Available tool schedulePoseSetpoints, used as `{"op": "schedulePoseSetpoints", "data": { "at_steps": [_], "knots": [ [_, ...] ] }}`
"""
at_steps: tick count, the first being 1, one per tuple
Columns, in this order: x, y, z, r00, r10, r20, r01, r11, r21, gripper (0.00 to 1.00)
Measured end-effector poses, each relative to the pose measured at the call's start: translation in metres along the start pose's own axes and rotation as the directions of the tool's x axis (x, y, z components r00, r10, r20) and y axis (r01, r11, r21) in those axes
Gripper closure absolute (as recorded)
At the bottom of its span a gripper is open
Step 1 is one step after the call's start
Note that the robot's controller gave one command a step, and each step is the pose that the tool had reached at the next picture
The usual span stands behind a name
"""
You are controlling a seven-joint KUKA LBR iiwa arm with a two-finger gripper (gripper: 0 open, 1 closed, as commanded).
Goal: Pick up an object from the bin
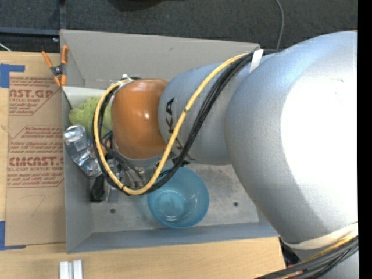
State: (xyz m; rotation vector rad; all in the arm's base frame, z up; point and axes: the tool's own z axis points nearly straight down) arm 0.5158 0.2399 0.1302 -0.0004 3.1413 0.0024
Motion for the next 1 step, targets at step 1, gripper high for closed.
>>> {"op": "schedulePoseSetpoints", "data": {
  "at_steps": [1],
  "knots": [
    [-0.0041, 0.0045, 0.0232, 1.000, 0.032, -0.001, -0.032, 1.000, -0.001, 1.00]
  ]
}}
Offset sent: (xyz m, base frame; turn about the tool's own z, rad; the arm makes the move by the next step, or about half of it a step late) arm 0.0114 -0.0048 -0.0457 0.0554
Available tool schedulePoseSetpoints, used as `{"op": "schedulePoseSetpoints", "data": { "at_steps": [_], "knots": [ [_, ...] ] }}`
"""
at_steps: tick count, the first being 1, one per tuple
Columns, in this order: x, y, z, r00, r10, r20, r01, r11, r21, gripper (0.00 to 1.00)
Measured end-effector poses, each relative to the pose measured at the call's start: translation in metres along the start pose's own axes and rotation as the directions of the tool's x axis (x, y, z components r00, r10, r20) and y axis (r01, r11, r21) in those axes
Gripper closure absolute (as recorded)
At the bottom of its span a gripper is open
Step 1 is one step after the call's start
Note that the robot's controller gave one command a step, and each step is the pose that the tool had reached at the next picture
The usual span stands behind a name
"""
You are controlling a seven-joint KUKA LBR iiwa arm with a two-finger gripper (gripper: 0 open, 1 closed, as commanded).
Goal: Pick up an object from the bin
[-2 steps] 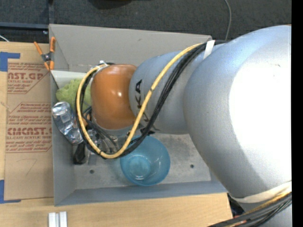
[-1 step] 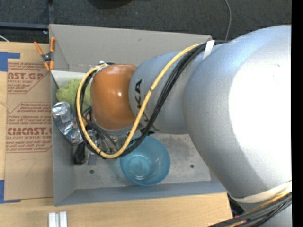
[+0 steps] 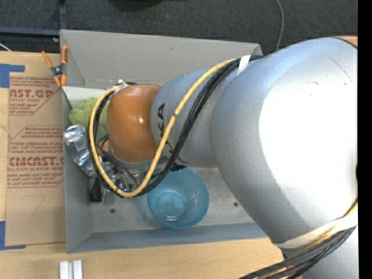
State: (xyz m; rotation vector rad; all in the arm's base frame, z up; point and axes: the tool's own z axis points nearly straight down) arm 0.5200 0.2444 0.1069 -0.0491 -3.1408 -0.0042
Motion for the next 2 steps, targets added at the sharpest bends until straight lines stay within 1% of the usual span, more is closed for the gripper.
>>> {"op": "schedulePoseSetpoints", "data": {
  "at_steps": [1, 2],
  "knots": [
    [-0.007, -0.006, 0.020, 1.000, 0.021, 0.000, -0.021, 1.000, -0.004, 1.00],
    [0.009, -0.009, 0.009, 1.000, 0.017, 0.003, -0.017, 1.000, -0.003, 1.00]
  ]
}}
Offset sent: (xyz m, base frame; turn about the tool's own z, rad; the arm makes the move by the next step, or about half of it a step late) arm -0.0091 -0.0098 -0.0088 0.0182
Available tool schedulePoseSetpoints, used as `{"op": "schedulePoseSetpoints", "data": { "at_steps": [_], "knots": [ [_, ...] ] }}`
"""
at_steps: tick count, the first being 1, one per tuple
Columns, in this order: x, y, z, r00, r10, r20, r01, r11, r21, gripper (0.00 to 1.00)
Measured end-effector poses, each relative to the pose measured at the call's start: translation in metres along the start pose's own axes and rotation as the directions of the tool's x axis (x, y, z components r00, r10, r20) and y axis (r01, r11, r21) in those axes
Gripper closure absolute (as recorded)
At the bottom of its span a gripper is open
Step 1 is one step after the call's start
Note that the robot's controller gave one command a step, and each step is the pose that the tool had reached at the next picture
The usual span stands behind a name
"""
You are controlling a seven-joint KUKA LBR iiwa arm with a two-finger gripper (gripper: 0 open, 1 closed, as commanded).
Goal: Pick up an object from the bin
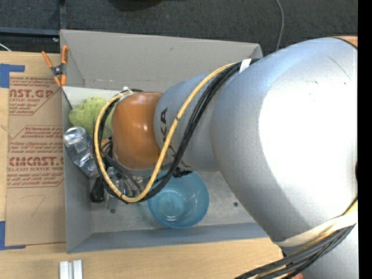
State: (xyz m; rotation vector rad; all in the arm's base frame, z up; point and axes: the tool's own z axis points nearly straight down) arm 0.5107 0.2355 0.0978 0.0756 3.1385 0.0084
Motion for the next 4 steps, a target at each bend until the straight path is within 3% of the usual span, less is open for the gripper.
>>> {"op": "schedulePoseSetpoints", "data": {
  "at_steps": [1, 2, 3, 4],
  "knots": [
    [-0.010, -0.002, 0.025, 1.000, 0.028, -0.006, -0.028, 1.000, -0.002, 1.00],
    [-0.010, -0.002, 0.025, 1.000, 0.029, -0.006, -0.029, 1.000, -0.002, 1.00],
    [-0.027, -0.063, 0.028, 0.994, -0.110, -0.004, 0.110, 0.994, -0.004, 1.00],
    [-0.027, -0.063, 0.028, 0.994, -0.110, -0.004, 0.110, 0.994, -0.004, 1.00]
  ]
}}
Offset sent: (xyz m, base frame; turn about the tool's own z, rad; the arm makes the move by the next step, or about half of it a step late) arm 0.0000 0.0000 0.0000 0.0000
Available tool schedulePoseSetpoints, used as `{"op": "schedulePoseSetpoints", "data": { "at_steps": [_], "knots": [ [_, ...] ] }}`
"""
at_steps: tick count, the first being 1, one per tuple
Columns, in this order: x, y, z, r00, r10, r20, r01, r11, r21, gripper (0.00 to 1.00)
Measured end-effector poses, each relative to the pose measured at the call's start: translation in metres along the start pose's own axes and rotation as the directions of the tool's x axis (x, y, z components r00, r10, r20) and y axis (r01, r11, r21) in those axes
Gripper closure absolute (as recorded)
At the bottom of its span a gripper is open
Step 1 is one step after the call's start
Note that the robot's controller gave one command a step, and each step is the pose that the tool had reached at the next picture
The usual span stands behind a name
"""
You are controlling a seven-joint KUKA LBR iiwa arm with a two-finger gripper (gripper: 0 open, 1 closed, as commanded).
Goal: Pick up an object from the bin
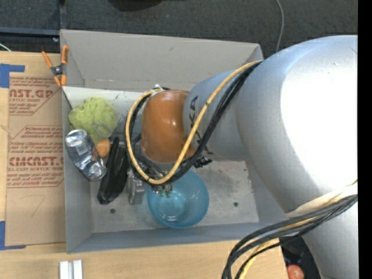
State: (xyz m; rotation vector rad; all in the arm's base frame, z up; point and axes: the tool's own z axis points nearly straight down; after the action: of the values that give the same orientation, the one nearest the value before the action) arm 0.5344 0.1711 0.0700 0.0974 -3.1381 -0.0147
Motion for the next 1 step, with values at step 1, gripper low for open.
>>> {"op": "schedulePoseSetpoints", "data": {
  "at_steps": [1],
  "knots": [
    [-0.0172, -0.0019, -0.0016, 1.000, 0.020, -0.001, -0.020, 1.000, 0.000, 1.00]
  ]
}}
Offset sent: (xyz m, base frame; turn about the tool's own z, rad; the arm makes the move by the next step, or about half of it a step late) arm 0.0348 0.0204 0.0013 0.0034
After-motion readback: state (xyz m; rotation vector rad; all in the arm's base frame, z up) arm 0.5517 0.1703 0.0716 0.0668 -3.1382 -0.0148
